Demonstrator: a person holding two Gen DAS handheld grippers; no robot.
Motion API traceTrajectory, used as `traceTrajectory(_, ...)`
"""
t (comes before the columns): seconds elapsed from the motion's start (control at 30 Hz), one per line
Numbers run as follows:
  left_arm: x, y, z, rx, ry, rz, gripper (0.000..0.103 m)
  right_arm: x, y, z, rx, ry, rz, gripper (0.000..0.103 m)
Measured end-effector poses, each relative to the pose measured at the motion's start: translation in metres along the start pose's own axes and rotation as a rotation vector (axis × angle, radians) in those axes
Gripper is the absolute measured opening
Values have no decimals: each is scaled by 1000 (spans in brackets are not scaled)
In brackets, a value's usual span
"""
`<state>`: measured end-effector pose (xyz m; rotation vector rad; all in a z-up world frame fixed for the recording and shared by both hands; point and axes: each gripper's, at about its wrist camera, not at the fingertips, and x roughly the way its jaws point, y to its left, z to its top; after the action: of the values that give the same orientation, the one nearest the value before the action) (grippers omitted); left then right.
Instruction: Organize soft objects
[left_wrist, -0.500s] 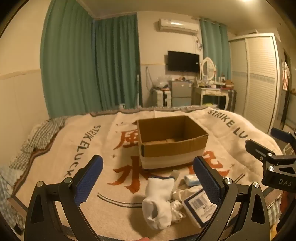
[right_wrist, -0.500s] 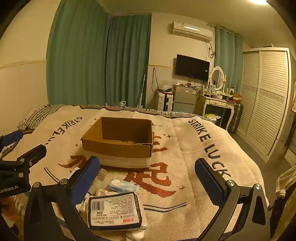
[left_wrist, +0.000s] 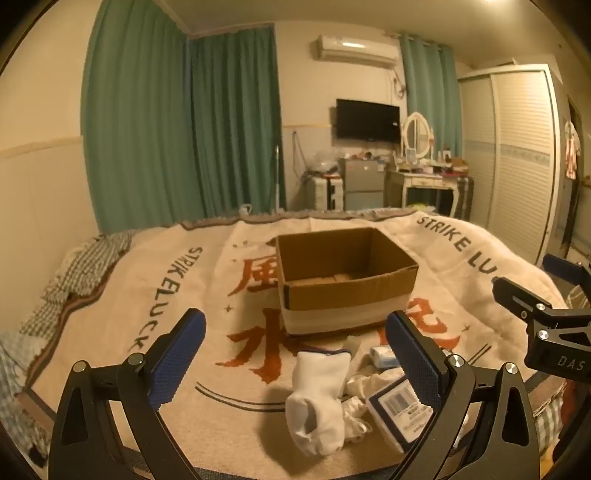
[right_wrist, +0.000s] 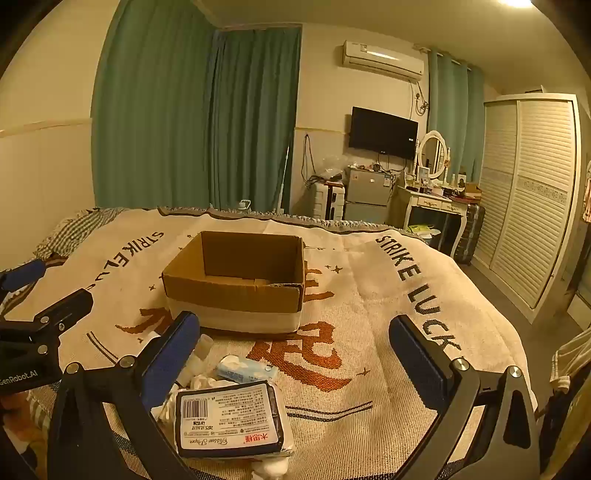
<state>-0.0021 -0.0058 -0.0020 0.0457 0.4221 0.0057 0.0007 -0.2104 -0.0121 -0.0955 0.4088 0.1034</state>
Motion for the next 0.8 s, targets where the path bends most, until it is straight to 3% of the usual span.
traceTrajectory(0.8, 0, 7, 1, 2, 5, 6, 99, 6, 4, -3, 0, 21, 2, 103)
